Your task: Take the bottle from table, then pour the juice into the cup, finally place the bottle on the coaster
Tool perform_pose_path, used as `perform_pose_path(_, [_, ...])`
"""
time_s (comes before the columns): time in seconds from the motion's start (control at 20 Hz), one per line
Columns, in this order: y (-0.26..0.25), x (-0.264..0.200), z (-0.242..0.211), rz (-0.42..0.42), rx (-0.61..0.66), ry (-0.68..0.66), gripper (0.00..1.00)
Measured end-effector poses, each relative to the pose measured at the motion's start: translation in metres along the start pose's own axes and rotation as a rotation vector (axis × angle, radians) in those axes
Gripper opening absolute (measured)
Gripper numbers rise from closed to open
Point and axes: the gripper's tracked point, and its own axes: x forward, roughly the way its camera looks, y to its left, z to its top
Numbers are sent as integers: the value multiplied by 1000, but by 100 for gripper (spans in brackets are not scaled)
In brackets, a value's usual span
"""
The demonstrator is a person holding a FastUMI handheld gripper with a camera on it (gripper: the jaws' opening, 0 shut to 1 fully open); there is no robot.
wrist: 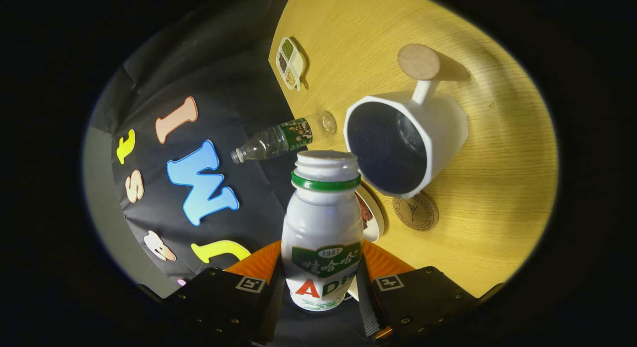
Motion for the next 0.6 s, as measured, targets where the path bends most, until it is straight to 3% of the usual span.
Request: perform_pose_path(0.6, [-6,-1,-1,-15,-70,-2,65])
